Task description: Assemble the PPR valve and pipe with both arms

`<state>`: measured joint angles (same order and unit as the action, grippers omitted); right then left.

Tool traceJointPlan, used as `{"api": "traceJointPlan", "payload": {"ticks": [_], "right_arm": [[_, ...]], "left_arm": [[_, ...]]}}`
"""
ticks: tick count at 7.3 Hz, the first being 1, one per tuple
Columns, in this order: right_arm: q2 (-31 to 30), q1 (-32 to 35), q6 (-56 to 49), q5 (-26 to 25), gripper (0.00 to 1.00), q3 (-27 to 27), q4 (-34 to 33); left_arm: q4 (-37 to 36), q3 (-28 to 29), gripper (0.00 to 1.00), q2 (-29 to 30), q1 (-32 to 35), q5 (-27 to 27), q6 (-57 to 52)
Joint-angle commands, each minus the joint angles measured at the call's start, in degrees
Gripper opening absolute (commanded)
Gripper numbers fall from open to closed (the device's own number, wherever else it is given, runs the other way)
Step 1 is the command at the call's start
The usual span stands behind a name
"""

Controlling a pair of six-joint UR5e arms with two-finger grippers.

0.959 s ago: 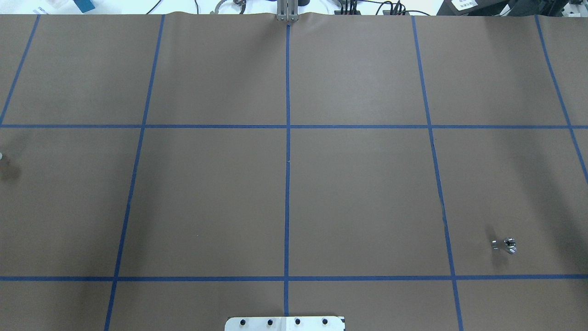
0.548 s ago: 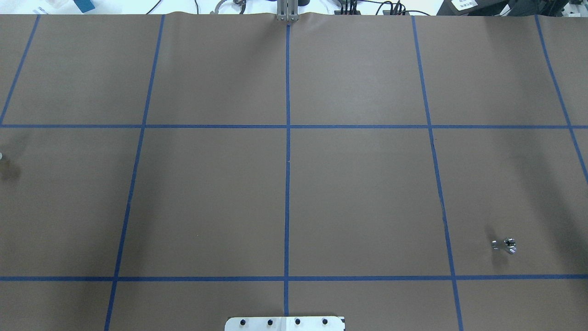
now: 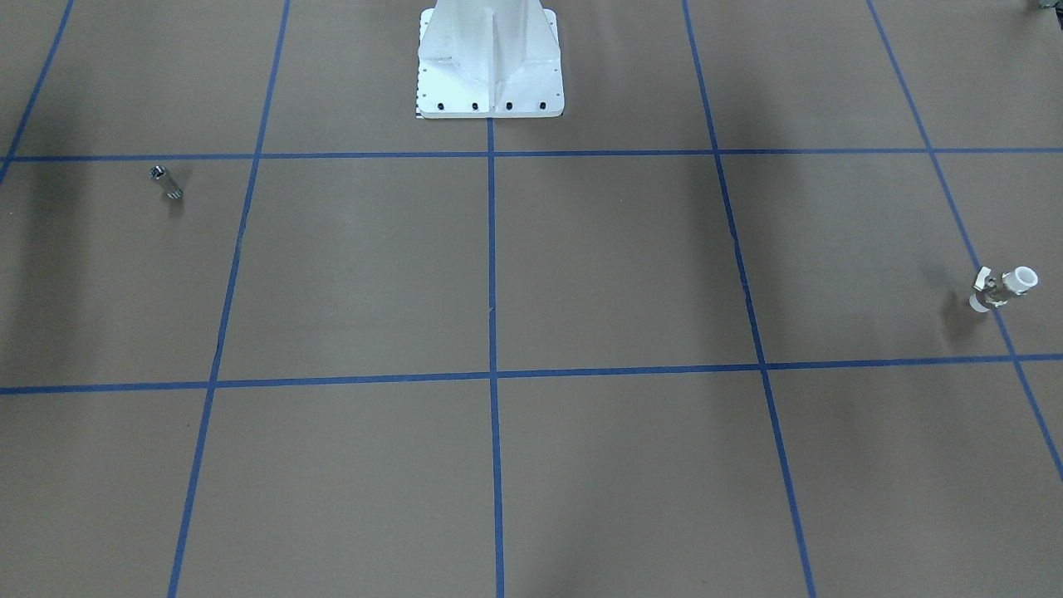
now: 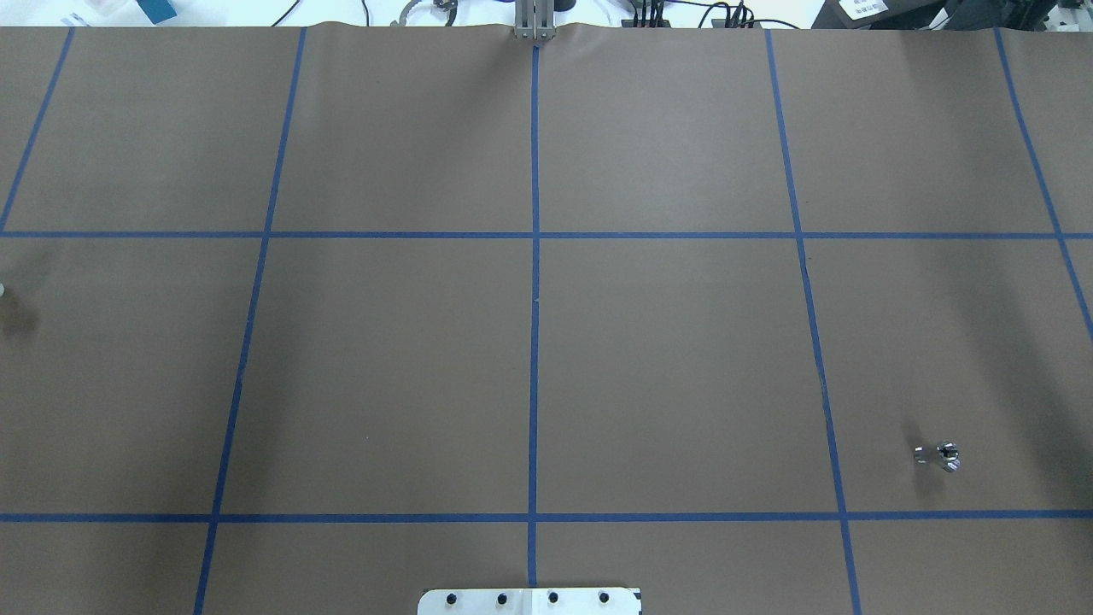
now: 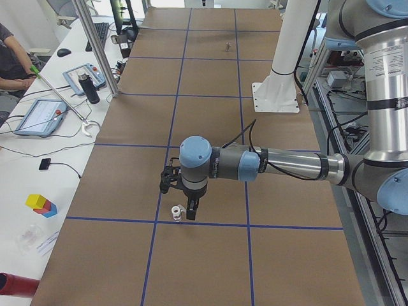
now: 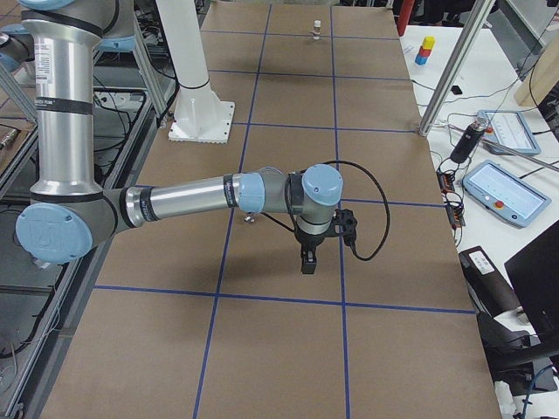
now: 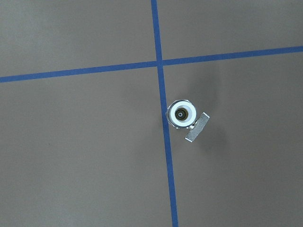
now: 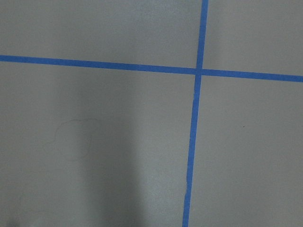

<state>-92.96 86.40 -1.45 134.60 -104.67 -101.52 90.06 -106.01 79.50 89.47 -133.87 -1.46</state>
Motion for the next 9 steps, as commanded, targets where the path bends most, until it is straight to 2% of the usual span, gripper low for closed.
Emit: {"api": "traceJointPlan", "payload": {"ticks": [1, 5, 8, 9], "right_arm": [[0.1, 0.0, -0.2, 0.0, 0.99, 0.0, 0.0], [0.0, 0.0, -0.1, 0.0, 0.99, 0.1, 0.0], [0.0, 0.0, -0.3, 0.1, 0.99, -0.1, 0.0], [0.0, -0.1, -0.3, 0.1, 0.99, 0.1, 0.0]], "left_arm": [[0.0, 0.4, 1.0, 0.0, 0.0, 0.0, 0.1], [0.6, 1.1, 1.0, -0.3, -0.4, -0.1, -0.1], [2.9, 7.5, 1.0, 6.0, -2.0, -0.2, 0.5], [4.8, 9.0, 1.0, 7.4, -4.4, -0.2, 4.5]]}}
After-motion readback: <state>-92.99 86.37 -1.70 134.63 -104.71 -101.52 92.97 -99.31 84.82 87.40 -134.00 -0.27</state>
